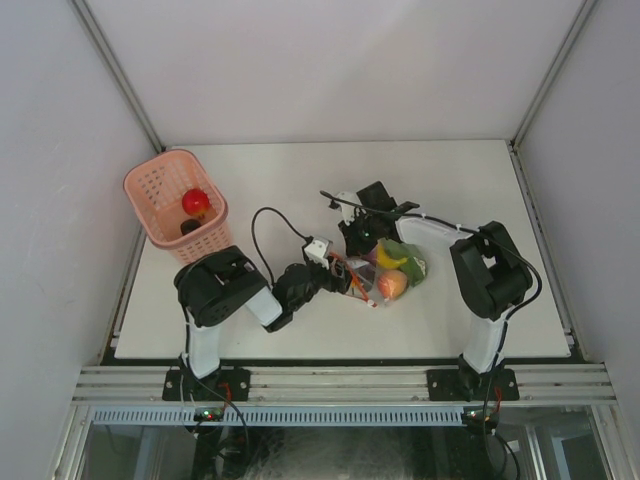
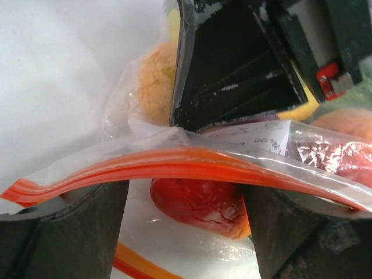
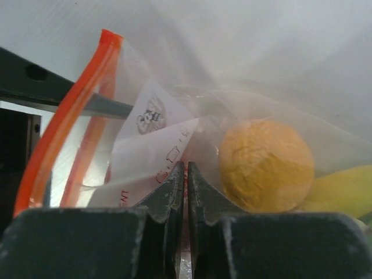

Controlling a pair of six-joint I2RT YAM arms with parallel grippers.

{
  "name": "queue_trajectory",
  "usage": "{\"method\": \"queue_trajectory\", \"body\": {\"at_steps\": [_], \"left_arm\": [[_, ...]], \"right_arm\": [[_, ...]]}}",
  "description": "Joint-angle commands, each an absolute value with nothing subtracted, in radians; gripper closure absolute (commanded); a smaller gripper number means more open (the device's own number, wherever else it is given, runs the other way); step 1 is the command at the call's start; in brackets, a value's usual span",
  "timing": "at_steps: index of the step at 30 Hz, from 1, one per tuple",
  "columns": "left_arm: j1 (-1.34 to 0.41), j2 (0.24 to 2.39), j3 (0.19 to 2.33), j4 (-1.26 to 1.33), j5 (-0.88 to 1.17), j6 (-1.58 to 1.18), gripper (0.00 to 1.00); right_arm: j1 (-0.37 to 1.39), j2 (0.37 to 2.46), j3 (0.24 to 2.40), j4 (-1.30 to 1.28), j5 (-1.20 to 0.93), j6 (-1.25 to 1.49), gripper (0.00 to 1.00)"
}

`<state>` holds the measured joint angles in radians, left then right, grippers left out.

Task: Open the zip-top bag and remove the fake food
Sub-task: Pick up the fake fruit from the zipper food storage bag.

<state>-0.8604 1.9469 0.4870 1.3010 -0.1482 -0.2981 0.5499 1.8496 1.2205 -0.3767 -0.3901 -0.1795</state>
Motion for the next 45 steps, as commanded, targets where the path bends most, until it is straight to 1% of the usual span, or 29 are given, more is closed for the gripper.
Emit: {"method": "queue_trajectory", "body": {"at_steps": [1, 3, 9, 12, 13, 16, 20, 21, 24, 27, 36, 45], "left_arm": [[-0.855, 1.920, 0.558, 1.160, -0.177, -0.431, 0.19], [-0.857, 1.903, 0.572, 1.088, -0.207, -0.477, 0.19], [-0.860, 1.869, 0.683, 0.736, -0.295, -0.594, 0.18], [-0.864, 1.881, 0.707, 0.698, -0.304, -0.609, 0.18], [-0.864, 1.885, 0.711, 0.695, -0.304, -0.611, 0.21], [-0.864, 1.897, 0.721, 0.687, -0.298, -0.618, 0.41], [-0.864, 1.878, 0.717, 0.687, -0.287, -0.611, 0.60], [-0.863, 1.861, 0.714, 0.687, -0.285, -0.603, 0.63], [-0.863, 1.812, 0.700, 0.687, -0.275, -0.586, 0.69], [-0.862, 1.763, 0.680, 0.687, -0.254, -0.574, 0.72], [-0.861, 1.625, 0.599, 0.678, -0.171, -0.594, 0.78], [-0.815, 1.503, 0.513, 0.673, -0.031, -0.815, 0.81]], "right_arm": [[0.573, 1.856, 1.259, -0.421, -0.429, -0.196, 0.96], [0.576, 1.858, 1.261, -0.422, -0.429, -0.192, 0.96], [0.576, 1.861, 1.263, -0.423, -0.437, -0.181, 0.96], [0.576, 1.860, 1.264, -0.425, -0.457, -0.170, 0.97], [0.576, 1.859, 1.264, -0.426, -0.459, -0.168, 0.97], [0.573, 1.857, 1.264, -0.426, -0.457, -0.166, 0.97], [0.562, 1.851, 1.264, -0.426, -0.447, -0.161, 0.97], [0.557, 1.847, 1.264, -0.425, -0.440, -0.161, 0.97], [0.536, 1.840, 1.264, -0.422, -0.422, -0.152, 0.96], [0.509, 1.832, 1.264, -0.419, -0.406, -0.141, 0.95], [0.492, 1.825, 1.263, -0.421, -0.402, -0.141, 0.95], [0.489, 1.795, 1.264, -0.428, -0.456, -0.156, 0.94]]}}
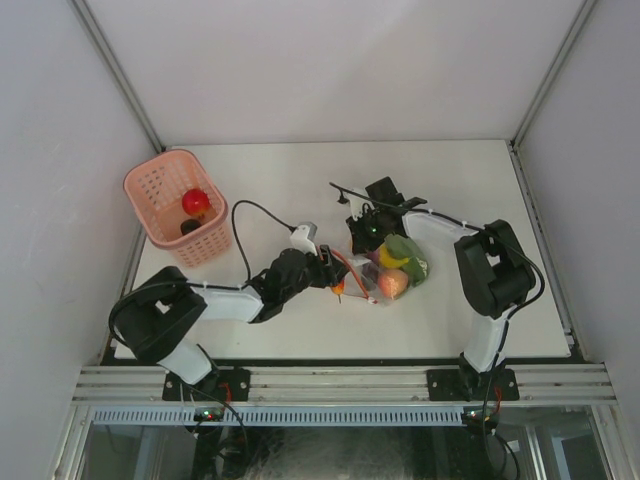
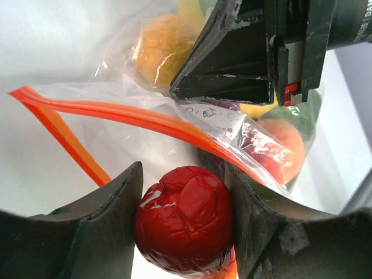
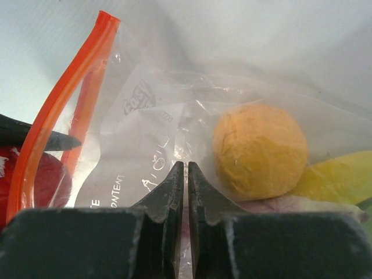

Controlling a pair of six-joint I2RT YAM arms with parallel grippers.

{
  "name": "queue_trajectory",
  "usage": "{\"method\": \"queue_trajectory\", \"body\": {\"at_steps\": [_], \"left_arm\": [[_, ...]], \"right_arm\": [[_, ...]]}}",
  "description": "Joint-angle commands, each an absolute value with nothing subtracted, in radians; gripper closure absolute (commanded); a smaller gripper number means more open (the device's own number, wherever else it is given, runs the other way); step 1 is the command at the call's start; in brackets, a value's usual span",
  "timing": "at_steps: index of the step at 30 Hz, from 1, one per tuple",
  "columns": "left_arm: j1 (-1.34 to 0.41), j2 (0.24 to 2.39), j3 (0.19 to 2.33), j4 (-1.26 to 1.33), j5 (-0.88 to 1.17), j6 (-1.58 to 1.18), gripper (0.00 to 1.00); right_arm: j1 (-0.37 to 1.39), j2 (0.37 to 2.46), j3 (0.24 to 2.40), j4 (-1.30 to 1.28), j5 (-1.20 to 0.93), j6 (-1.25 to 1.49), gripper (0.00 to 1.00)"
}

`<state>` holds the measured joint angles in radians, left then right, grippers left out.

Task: Open the zip-top bag and remove the fake food
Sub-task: Pick up the fake fruit from the zipper food storage bag, then place the fake fruit in the bin.

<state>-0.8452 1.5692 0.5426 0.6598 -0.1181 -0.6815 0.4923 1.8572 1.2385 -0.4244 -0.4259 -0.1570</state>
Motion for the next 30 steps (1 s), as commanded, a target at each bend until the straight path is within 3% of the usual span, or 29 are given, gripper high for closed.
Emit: {"method": "queue_trajectory", "body": {"at_steps": [1, 12, 20, 30], "left_arm": [[-0.807, 1.495, 0.506, 0.671, -0.018, -0.843, 0.81], [-0.769, 1.301, 0.462, 0.441, -0.083, -0.974, 0.85], [-0.766, 1.160, 0.590, 0.015, -0.233, -0.953, 0.85], [-0.660, 0.984, 0.715, -0.250, -0.294, -0.845, 0.85]], "right_arm": [[0.488, 1.793, 1.264, -0.428, -0.462, -0.158, 0.94], [0.448, 1.721, 1.264, -0.484, -0.620, -0.250, 0.94], [0.420, 1.660, 1.264, -0.528, -0.695, -0.303, 0.94], [0.406, 1.633, 1.264, -0.548, -0.714, -0.322, 0.95]]}}
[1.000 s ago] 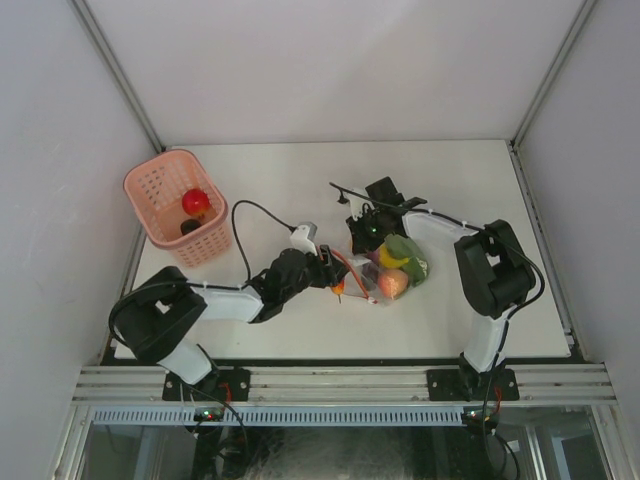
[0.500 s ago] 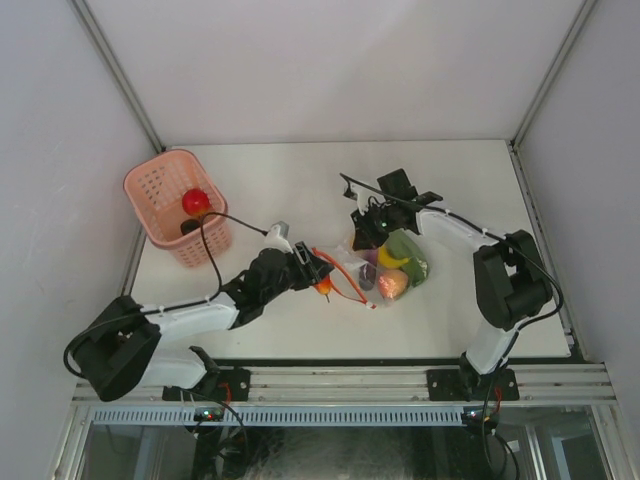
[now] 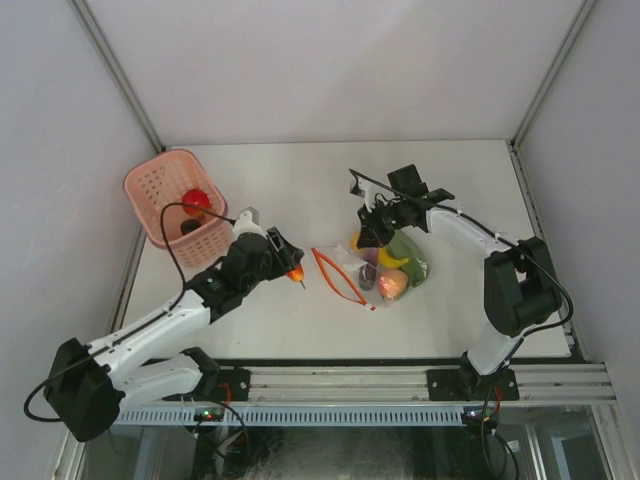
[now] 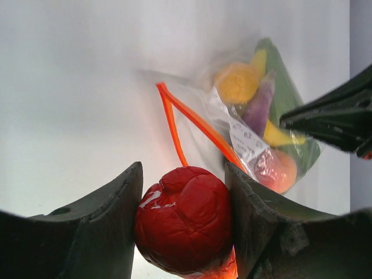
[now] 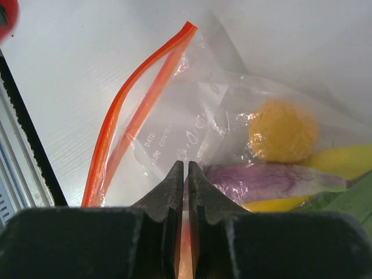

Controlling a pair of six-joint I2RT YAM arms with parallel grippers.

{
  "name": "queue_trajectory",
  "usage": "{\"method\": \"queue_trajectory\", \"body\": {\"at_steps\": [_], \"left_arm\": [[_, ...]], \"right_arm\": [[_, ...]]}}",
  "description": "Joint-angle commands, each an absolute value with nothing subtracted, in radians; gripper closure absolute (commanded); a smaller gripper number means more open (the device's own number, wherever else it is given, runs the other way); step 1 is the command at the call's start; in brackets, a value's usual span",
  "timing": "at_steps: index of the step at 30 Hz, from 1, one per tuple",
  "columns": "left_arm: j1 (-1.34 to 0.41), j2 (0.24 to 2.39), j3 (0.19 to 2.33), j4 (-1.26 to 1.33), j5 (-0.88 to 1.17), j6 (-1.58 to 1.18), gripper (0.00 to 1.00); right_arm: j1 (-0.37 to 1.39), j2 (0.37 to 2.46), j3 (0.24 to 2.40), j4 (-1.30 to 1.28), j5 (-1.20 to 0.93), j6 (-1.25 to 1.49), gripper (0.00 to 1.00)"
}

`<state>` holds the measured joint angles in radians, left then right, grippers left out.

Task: Open the zip-top bag and remove the fake food
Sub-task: Place the fake fruit in the bin.

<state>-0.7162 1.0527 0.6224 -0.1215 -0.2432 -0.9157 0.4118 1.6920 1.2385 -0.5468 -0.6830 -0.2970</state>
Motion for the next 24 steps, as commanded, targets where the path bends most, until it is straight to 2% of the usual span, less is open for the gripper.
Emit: {"method": "queue_trajectory", "body": {"at_steps": [1, 10, 17, 24], "left_arm": [[-0.638, 0.971, 0.731, -0.271, -0.294, -0.828, 0.85], [-0.420, 0.901, 0.893, -0.370, -0.308, -0.645, 0.85], [-0.229, 0.930, 0.979, -0.352, -0.244, -0.620, 0.85], [-0.104, 1.000, 1.022, -0.285, -0.309, -0.636, 0.85]], "right_arm": [[0.405, 1.631, 1.264, -0.549, -0.716, -0.323, 0.95], [0.405, 1.619, 1.264, -0.552, -0.715, -0.323, 0.95], [0.406, 1.617, 1.264, -0.554, -0.716, -0.320, 0.95], [0.405, 1.615, 1.264, -0.555, -0.717, -0.319, 0.95]]}}
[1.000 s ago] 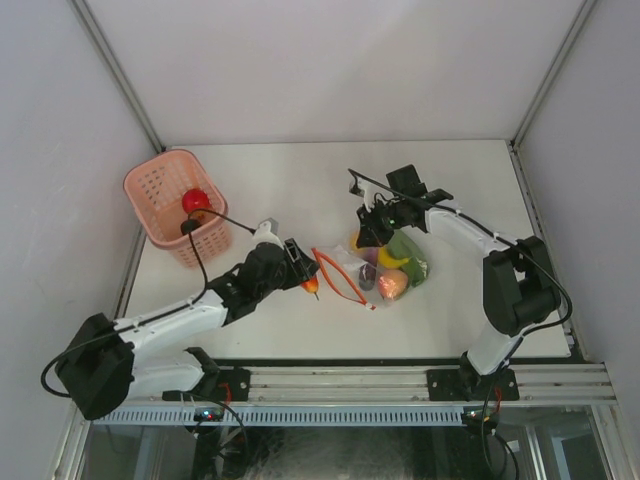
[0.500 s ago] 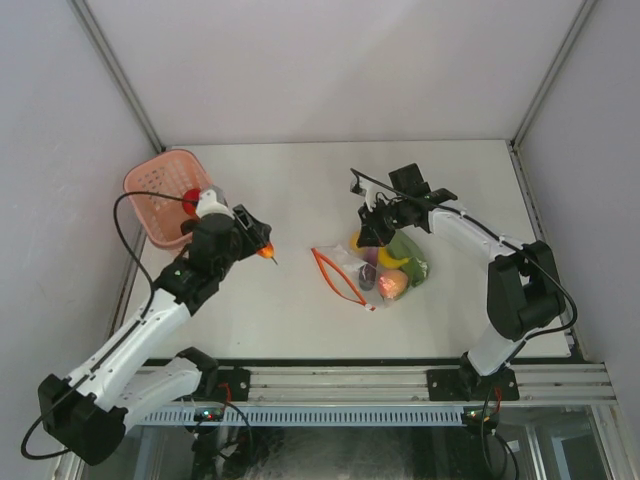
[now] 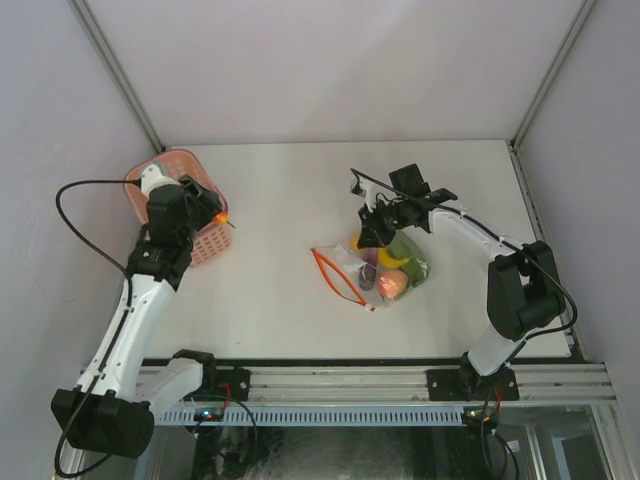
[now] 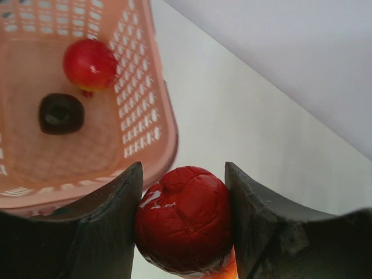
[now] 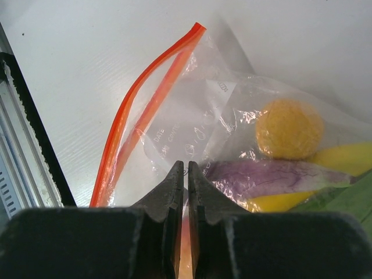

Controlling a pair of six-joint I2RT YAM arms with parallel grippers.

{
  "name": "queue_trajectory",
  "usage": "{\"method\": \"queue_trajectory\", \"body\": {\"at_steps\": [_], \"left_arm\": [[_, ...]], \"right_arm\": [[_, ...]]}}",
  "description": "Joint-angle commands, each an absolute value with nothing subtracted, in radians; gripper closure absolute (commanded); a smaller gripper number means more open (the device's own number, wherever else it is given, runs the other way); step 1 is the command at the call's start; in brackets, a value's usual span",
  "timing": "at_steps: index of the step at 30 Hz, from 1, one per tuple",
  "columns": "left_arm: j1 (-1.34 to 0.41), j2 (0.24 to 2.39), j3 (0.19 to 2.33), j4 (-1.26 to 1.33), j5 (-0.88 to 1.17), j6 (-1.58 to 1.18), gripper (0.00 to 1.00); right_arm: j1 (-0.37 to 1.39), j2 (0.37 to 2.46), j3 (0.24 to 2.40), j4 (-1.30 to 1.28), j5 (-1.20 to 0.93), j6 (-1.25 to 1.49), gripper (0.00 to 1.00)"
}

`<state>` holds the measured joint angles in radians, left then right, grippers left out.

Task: Open the zip-top bag and remove the fake food
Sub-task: Place the fake fruit in the bin.

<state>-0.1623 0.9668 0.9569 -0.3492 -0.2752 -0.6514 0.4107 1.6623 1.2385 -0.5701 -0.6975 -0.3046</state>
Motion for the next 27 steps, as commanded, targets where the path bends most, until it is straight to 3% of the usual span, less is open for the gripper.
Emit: {"method": "queue_trajectory", "body": {"at_steps": [1, 11, 27], "left_arm": [[-0.092, 1.016, 1.026, -0.275, -0.332, -0.632, 0.85], [0.020, 1.168, 1.080, -0.216, -0.414, -0.667, 0.85], [0.046, 1.424, 1.315, -0.437, -0.533, -0.762, 0.85]], "right_arm": [[0.406, 1.616, 1.264, -0.554, -0.717, -0.319, 0.95], [0.406, 1.613, 1.264, -0.557, -0.719, -0.317, 0.95], [0.409, 1.622, 1.264, -0.557, -0.714, -0.318, 0.95]]}}
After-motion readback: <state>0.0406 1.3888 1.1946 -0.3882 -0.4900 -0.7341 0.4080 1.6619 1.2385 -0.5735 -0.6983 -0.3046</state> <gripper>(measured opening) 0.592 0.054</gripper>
